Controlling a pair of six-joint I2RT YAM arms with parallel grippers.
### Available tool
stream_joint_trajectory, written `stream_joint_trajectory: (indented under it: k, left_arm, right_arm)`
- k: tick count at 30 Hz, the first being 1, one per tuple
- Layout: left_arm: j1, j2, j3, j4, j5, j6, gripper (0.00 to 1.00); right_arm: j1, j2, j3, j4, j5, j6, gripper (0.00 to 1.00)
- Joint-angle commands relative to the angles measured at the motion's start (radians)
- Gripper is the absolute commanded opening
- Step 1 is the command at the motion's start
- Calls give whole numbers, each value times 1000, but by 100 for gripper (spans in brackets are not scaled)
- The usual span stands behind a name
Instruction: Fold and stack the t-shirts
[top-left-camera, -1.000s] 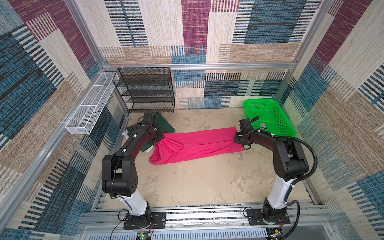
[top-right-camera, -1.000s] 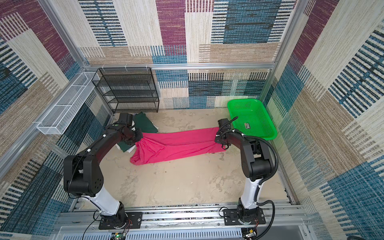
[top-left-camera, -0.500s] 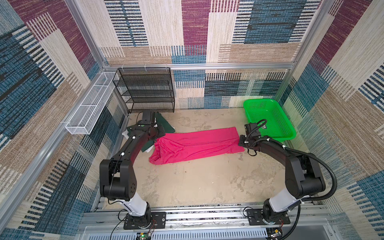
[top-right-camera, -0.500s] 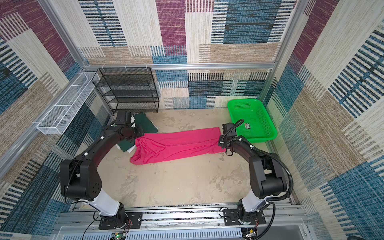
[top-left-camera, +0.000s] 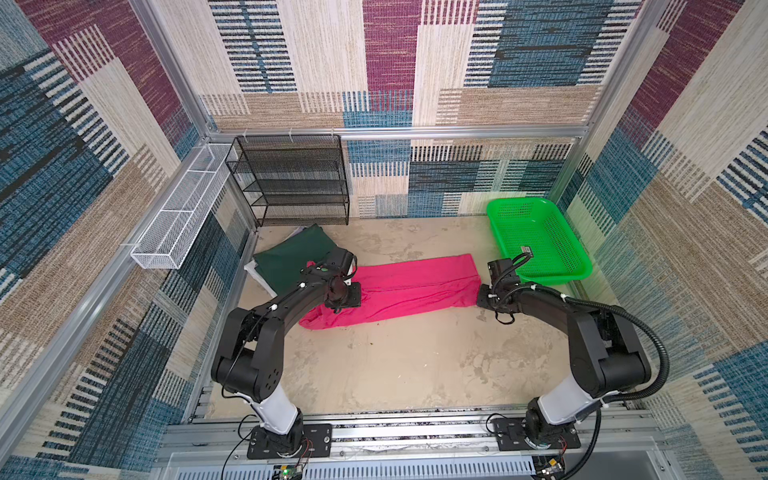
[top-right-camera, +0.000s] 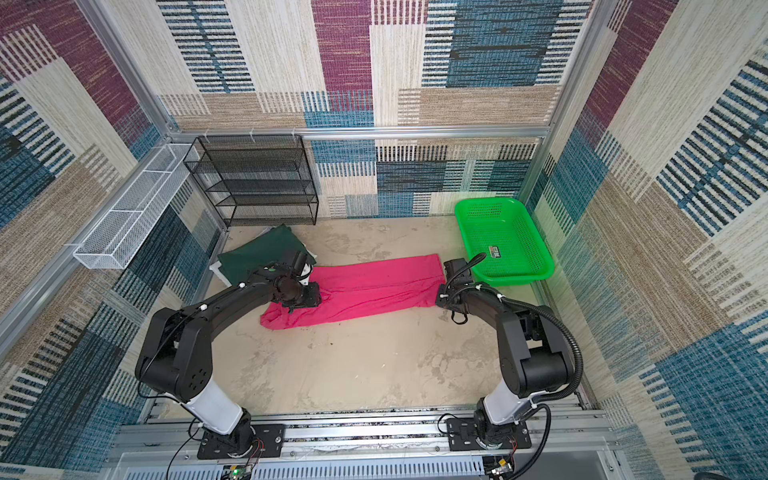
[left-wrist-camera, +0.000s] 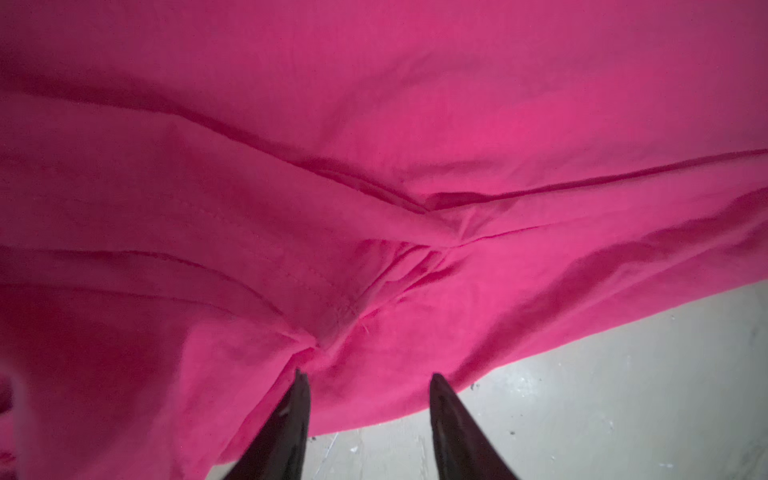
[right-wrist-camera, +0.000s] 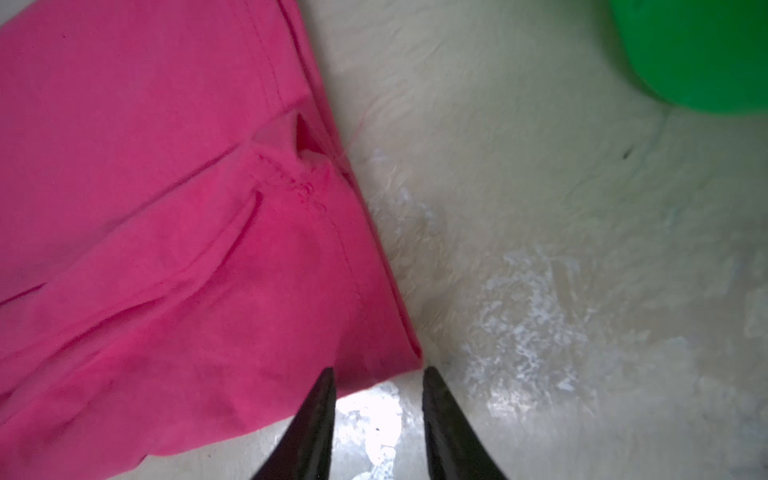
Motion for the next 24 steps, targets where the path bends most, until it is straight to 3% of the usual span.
stream_joint_trajectory:
  k: [1, 7, 11, 14, 17, 24]
  left_arm:
    - [-11, 37, 30, -29, -57, 29, 47]
    - [-17, 85, 48, -40, -113, 43, 46]
    - [-17, 117, 65, -50, -140, 47, 33]
    - [-17, 122, 75, -46, -138, 47, 13]
    - [-17, 113, 82, -45, -133, 48, 0]
    - [-17, 73, 90, -51, -120, 54, 0]
  right_arm:
    - [0, 3, -8, 40, -15, 2, 31]
    - [-1, 6, -8, 38, -10, -7, 14]
    - [0, 9, -1, 28, -5, -8, 1]
    - [0, 3, 2, 17, 1, -10, 0]
    - [0, -14, -10, 14, 3, -12, 0]
    - [0, -55, -43, 3, 17, -7, 0]
